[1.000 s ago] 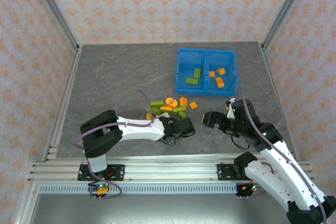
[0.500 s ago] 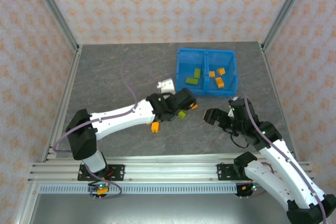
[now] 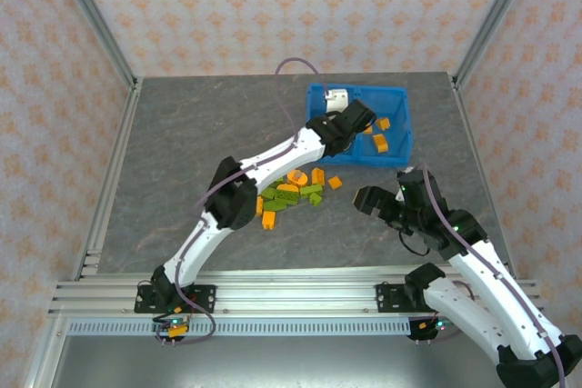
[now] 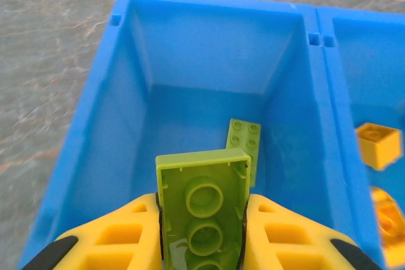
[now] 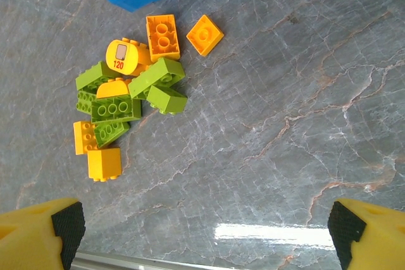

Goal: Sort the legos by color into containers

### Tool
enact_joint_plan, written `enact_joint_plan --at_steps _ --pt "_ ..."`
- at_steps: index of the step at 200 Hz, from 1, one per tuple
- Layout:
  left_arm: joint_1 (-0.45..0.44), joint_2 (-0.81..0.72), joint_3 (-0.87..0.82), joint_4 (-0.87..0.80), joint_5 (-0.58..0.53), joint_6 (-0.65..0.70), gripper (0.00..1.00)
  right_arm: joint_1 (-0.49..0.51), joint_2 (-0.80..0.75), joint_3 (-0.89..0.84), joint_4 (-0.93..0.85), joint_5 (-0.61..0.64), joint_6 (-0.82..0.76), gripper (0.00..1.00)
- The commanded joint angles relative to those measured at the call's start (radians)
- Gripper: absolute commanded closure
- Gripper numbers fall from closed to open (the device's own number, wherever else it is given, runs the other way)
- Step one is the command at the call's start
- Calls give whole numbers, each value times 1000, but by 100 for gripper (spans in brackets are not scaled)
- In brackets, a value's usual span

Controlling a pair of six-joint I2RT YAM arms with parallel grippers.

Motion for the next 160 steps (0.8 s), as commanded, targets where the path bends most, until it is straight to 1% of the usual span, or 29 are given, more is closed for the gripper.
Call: enact_joint_plan --at_steps 1,11,15,22,26,52,64,67,77,85,97,118,122,125,132,140,145,160 --pt "21 74 175 -59 -25 89 67 0 0 -5 18 26 11 0" --pt "35 109 221 -80 -21 75 61 -1 0 -3 19 27 10 0" --pt "38 116 229 -84 -16 43 56 -1 0 -2 17 27 9 0" --pt "45 118 231 -79 -7 33 49 0 0 1 13 30 9 0" --pt "47 117 232 -75 -2 32 47 0 0 4 10 33 8 0" --pt "47 70 232 -55 19 63 42 -1 1 3 12 41 9 0" --pt "46 32 229 -65 49 63 42 0 3 -2 21 42 11 0" --pt "46 22 229 -70 59 88 42 0 5 -2 25 42 12 0" --pt "41 -30 213 -81 94 103 43 -1 8 -8 36 46 13 0" --pt "31 -87 173 -74 120 133 43 0 13 -15 44 53 12 0" --pt "8 -207 60 -27 145 205 44 0 23 -28 62 69 11 0" --pt "-44 -480 -241 117 216 384 43 0 62 -39 110 53 -2 0" --pt "-52 -536 -293 138 238 426 43 0 73 -41 124 46 -6 0" --pt "-57 -592 -340 151 281 448 42 -1 81 -42 135 40 -10 0" --pt "-68 -691 -437 177 340 530 41 0 103 -42 160 26 -20 0" --pt "-77 -795 -559 205 421 606 39 1 130 -41 187 14 -40 0" --pt "-85 -867 -627 216 469 653 35 1 148 -39 206 9 -54 0" --pt "-114 -1047 -809 224 549 808 25 6 204 -35 256 19 -102 0"
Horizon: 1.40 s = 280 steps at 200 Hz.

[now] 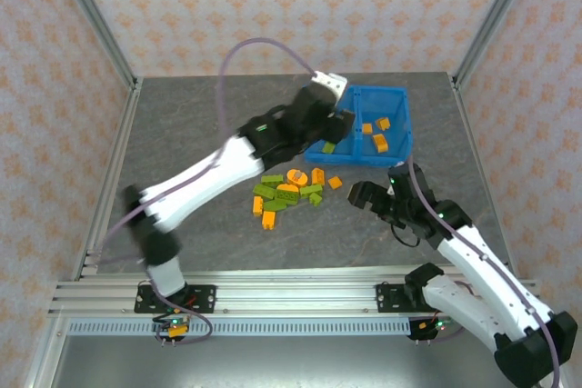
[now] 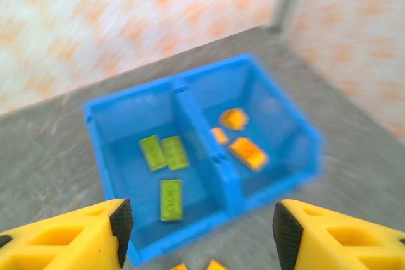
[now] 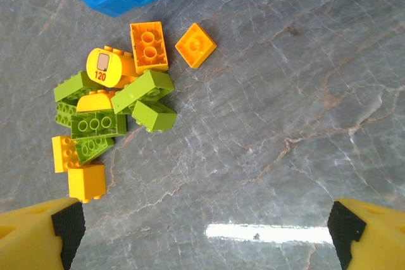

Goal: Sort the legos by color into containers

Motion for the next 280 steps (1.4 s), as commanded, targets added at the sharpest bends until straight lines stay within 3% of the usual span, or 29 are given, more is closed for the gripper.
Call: enact_joint_plan --at_steps 1,19,27,38,59,95,118,154,197,257,280 --pt "-23 -234 -248 69 199 340 24 6 62 -4 123 3 -80 0" --pt "-74 -414 -424 -4 319 642 1 24 151 10 184 65 -125 0" --pt "-107 -479 -490 -81 375 810 0 37 203 25 207 92 -143 0" --pt "-153 -560 -599 -137 364 994 0 73 276 47 237 153 -171 0" --pt "-176 -675 -798 -84 316 1124 0 117 429 111 267 285 -228 1" --pt "-172 -698 -974 52 263 1158 0 120 678 203 322 336 -296 21" --pt "-162 -662 -989 73 235 1110 0 120 821 280 295 323 -314 27" --pt "-143 -725 -1053 108 248 1101 0 122 959 337 284 325 -306 29" --pt "-136 -806 -1092 127 242 1104 0 122 1072 395 278 315 -291 52" --pt "-115 -820 -1093 136 271 1095 0 143 974 352 248 311 -214 50" --pt "-113 -818 -1092 137 274 1093 0 145 920 307 263 303 -196 44"
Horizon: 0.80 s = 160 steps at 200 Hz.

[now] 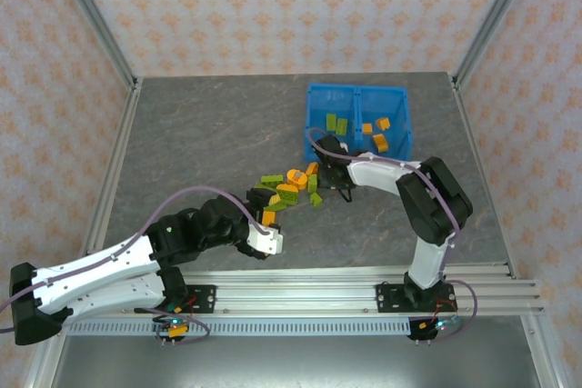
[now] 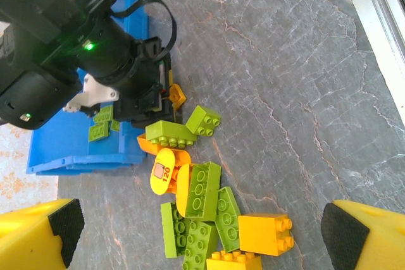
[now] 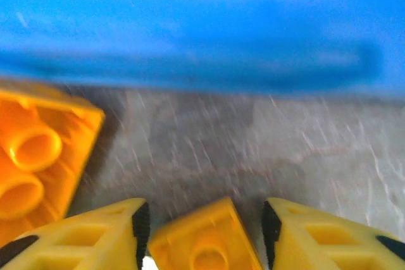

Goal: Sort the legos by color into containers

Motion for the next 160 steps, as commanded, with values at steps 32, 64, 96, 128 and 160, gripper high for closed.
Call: enact_joint_plan --at_steps 32,64,96,128,160 --pt "10 -11 -3 23 10 2 0 9 -56 -102 -2 -9 45 49" --pt "11 -14 -11 30 7 4 0 8 -29 -114 50 -12 37 56" --pt "12 -10 -12 31 8 6 0 8 -28 -98 73 -29 34 63" --pt "13 -12 -16 29 2 10 0 14 -98 -98 46 -32 69 64" --pt "13 -20 -18 35 6 7 0 23 -294 -147 2 -15 94 64"
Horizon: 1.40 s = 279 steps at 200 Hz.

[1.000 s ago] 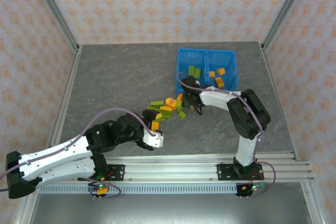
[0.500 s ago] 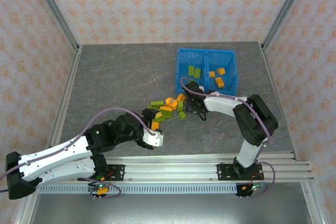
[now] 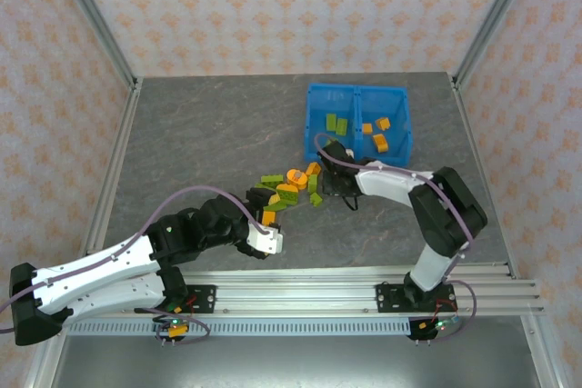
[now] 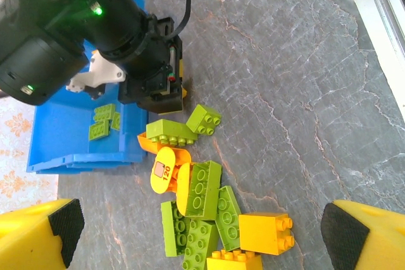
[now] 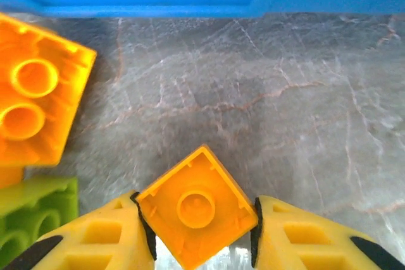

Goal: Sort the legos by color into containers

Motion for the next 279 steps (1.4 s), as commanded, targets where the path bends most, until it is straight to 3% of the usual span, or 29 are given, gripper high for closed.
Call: enact_joint_plan --at_steps 1,31,50,67,93,149,175,202,221,249,279 --pt "8 -20 -13 32 6 7 0 11 -173 -34 -33 13 37 64" --pt "12 -28 -13 40 20 5 0 11 -396 -66 -70 82 46 64" --pt "14 -37 -15 48 20 3 0 4 -480 -35 -92 188 20 64" --pt "15 -44 -21 58 20 2 0 -43 -474 23 -116 277 -23 64" --pt "17 -45 -21 54 13 3 0 -174 -380 128 -117 279 -66 65" --pt "17 -58 -38 66 -15 15 0 -368 -19 356 -93 169 -87 65" --pt "17 -55 -45 76 -20 16 0 -439 156 490 -136 52 -35 64" --pt "19 -48 -53 88 -22 15 0 -471 263 595 -182 8 -10 52" --pt "21 -46 -60 96 -26 20 0 -470 255 606 -183 -6 -6 41" --pt "33 -40 -70 114 -17 19 0 -469 166 544 -153 -58 20 40" --pt "57 -33 -89 172 -28 -11 0 -412 -74 331 -69 -156 47 40"
